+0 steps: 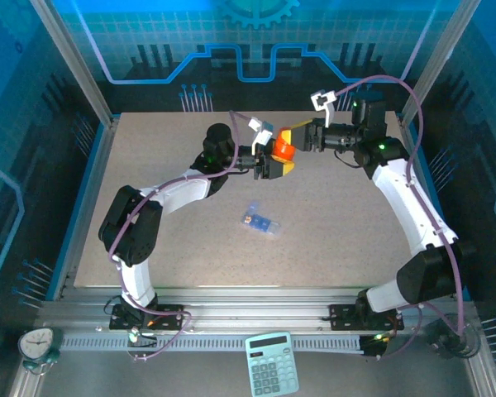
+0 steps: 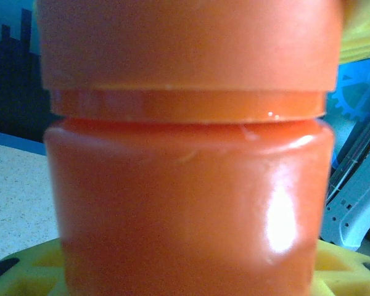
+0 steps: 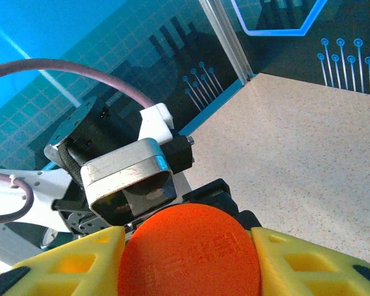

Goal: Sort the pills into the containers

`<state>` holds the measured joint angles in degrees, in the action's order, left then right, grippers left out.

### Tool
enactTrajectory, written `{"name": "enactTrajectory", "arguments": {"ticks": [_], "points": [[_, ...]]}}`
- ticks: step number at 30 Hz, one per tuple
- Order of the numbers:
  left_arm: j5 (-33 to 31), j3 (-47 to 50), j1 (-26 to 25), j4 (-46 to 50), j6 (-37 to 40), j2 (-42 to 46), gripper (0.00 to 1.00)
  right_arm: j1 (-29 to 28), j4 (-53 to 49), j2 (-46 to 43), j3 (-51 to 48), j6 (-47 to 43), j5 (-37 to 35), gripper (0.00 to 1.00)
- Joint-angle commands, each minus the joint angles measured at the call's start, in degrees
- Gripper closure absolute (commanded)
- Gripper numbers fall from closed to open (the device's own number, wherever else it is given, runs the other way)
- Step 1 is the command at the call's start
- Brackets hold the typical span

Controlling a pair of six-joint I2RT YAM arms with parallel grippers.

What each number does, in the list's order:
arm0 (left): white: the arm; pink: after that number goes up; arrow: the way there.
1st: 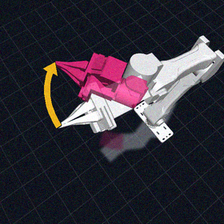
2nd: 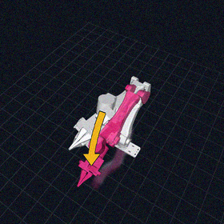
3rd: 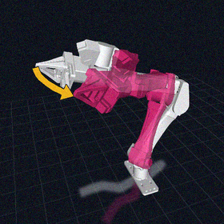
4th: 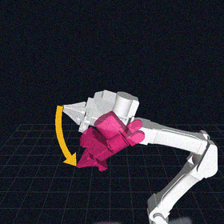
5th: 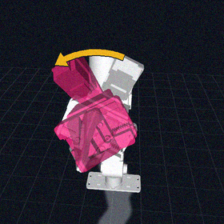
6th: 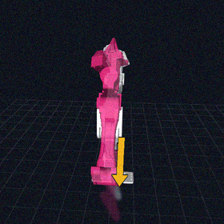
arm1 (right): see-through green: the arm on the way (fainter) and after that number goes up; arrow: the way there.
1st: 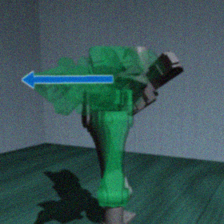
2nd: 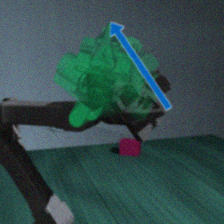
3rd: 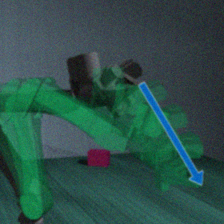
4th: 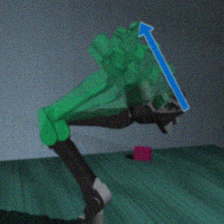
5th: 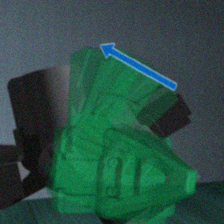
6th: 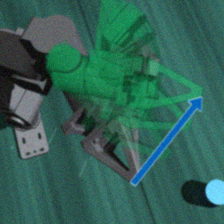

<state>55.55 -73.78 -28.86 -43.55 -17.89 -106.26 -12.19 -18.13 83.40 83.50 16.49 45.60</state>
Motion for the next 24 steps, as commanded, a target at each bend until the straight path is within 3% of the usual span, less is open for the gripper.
{"name": "enactTrajectory", "arguments": {"ticks": [1, 8, 11, 20, 24], "points": [[-1.5, -1.7, -0.5, -2.1, 1.6, 0.5, 0.94, -3.2, -1.2, -1.2, -3.8, 1.1, -6.3, 0.58], [-17.1, 2.0, -4.0, 1.6, 14.2, 4.8, 0.92, -8.3, 8.9, -5.5, -15.7, 10.1, -24.3, 0.6], [-21.9, 3.9, -5.9, 0.1, 17.9, 6.1, 0.91, -9.2, 14.5, -7.3, -21.0, 13.9, -28.5, 0.6], [-20.8, 4.1, -6.0, -2.5, 15.4, 4.9, 0.91, -8.2, 13.0, -8.4, -20.3, 13.3, -28.9, 0.57], [-18.7, 3.8, -4.6, -3.5, 12.4, 4.4, 0.93, -4.3, 12.5, -10.3, -19.0, 14.1, -25.2, 0.47]]}}
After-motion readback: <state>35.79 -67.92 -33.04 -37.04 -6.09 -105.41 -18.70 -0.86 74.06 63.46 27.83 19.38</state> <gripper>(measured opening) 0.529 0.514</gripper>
